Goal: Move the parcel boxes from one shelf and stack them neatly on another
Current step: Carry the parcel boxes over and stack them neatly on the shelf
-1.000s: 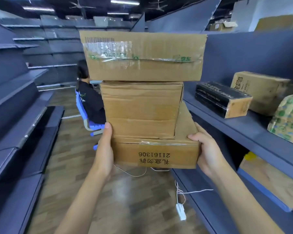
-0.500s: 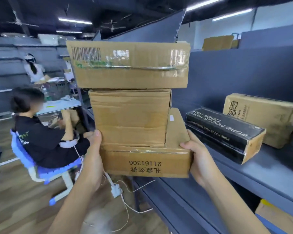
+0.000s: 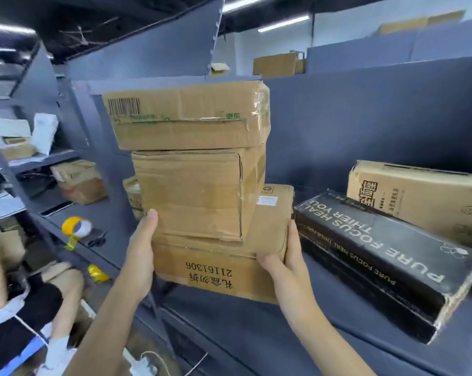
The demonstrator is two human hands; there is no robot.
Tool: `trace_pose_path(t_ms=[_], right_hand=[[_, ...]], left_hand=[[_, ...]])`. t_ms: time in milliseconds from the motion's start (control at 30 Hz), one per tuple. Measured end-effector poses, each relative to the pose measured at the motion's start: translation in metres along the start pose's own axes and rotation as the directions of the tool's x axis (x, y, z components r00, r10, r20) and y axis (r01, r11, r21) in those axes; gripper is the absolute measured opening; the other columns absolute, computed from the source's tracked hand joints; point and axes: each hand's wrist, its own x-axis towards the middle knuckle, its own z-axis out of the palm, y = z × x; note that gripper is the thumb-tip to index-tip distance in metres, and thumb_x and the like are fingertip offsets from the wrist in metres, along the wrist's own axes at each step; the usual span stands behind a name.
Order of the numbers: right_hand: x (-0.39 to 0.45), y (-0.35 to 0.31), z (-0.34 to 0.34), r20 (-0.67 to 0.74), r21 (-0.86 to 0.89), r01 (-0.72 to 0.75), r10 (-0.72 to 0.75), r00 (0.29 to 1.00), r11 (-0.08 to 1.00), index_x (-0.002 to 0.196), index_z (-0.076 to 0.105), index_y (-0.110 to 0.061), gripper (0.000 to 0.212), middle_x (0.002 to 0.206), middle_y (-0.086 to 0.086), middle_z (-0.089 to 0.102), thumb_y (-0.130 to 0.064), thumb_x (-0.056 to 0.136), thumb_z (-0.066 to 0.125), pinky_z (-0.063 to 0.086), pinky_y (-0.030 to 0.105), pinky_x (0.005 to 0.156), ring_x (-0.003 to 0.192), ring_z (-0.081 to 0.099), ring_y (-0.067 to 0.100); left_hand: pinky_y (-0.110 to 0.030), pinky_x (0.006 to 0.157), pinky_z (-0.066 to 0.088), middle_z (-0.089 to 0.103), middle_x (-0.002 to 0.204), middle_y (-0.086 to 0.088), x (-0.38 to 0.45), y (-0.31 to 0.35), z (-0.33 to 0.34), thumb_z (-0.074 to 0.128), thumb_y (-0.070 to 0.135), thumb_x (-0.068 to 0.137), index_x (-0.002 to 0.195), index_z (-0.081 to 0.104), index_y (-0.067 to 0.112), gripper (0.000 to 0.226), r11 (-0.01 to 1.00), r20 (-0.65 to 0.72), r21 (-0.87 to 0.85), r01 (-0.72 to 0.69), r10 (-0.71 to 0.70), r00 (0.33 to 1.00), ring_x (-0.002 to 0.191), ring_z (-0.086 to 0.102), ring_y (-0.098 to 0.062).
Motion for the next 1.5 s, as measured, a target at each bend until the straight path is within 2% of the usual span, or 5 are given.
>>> trace_pose_path(t_ms=[333,567,833,1133,1500], right_hand=[[0.043,0.036,0.051,-0.345,-0.206,-0.002,-0.071,0.936,0.979,0.125,-0.011,-0.066,0.086,0.153,-0.03,-0.009,-0.061,0.067,0.053,0.013,0.042,0.119,0.144,-0.003,-0.002],[0.078,0.036,0.084,-0.408,-0.361,-0.139,-0.022,0.913,0.922,0.143,-0.024,-0.036,0.104,0.15,-0.019,-0.032,-0.047,0.078,0.056,-0.001,0.029,0.118,0.135,-0.03,-0.005],[0.056,0.007,0.059,-0.484,-0.339,-0.229,0.039,0.874,0.913,0.139,0.042,-0.031,0.051,0.131,-0.013,0.055,-0.016,0.092,0.057,0.046,0.013,0.09,0.121,0.049,-0.002],[-0.022,-0.017,0.042,-0.616,-0.372,-0.229,-0.055,0.786,0.9,0.132,0.052,-0.024,0.041,0.127,-0.017,0.055,-0.012,0.093,0.055,0.04,0.013,0.094,0.111,0.051,-0.007],[-0.266,-0.087,-0.047,-0.867,-0.454,-0.341,-0.321,0.381,0.823,0.126,0.059,-0.023,0.033,0.093,-0.017,0.056,-0.016,0.093,0.056,0.04,0.016,0.069,0.08,0.05,0.002]], left_hand=[[-0.031,0.095,0.03,0.04,0.132,0.004,0.125,-0.048,0.048,0.032,0.048,0.097,0.145,0.025,0.025,0.053,0.982,0.154,0.189,-0.03,0.001,0.988,0.118,0.039,-0.016],[-0.055,0.111,0.013,0.01,0.158,-0.004,0.202,-0.062,0.093,0.02,0.051,0.099,0.15,0.004,0.036,0.055,0.878,0.22,0.476,-0.06,-0.053,0.974,0.144,0.008,-0.03],[-0.051,0.108,0.024,0.033,0.148,-0.02,0.227,-0.052,0.093,0.033,0.034,0.101,0.147,0.026,0.011,0.052,0.877,0.159,0.435,-0.203,0.148,0.976,0.137,0.027,-0.037],[-0.041,0.113,0.016,0.04,0.141,-0.026,0.075,-0.005,0.083,0.048,0.019,0.089,0.136,0.036,0.007,0.05,0.452,0.365,0.068,-0.89,0.819,0.444,0.131,0.034,-0.041],[-0.049,0.107,0.025,0.046,0.137,-0.021,-0.182,0.008,0.161,0.042,0.028,0.082,0.128,0.052,0.007,0.051,0.521,0.759,-0.237,-0.82,0.626,0.178,0.127,0.038,-0.04]])
